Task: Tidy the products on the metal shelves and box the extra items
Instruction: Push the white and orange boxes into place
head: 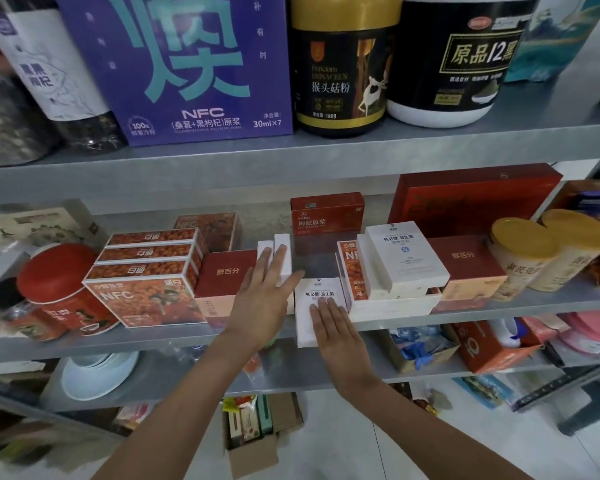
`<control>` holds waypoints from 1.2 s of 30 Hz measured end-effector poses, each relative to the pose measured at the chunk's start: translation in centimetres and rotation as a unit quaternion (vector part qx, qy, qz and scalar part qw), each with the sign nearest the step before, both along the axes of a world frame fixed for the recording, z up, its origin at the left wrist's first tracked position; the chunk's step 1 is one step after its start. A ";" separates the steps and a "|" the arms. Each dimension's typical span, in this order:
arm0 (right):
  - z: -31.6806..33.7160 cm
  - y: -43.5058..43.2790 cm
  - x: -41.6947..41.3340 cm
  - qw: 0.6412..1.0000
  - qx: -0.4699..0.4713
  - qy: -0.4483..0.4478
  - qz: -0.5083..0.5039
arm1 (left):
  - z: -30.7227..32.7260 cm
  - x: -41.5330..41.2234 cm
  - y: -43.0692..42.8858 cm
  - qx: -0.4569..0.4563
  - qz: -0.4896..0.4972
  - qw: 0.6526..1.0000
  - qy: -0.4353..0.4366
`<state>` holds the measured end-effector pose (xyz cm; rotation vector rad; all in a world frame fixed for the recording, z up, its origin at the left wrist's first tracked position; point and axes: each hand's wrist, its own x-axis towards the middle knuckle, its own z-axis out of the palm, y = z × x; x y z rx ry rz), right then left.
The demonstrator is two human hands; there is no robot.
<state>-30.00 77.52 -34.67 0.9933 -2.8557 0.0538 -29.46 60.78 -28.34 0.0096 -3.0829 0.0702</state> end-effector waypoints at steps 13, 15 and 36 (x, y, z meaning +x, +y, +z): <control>7.1 4.6 0.7 0.630 -0.659 -0.402 -0.078 | 2.2 -0.9 -0.3 0.223 0.015 0.973 0.064; 7.8 5.3 -0.1 0.448 -0.744 -0.493 -0.044 | 3.0 -1.1 0.5 0.317 0.019 0.942 0.107; 8.5 6.2 -0.5 0.799 -0.527 -0.251 -0.144 | 8.6 -0.9 5.7 0.713 0.087 0.678 0.153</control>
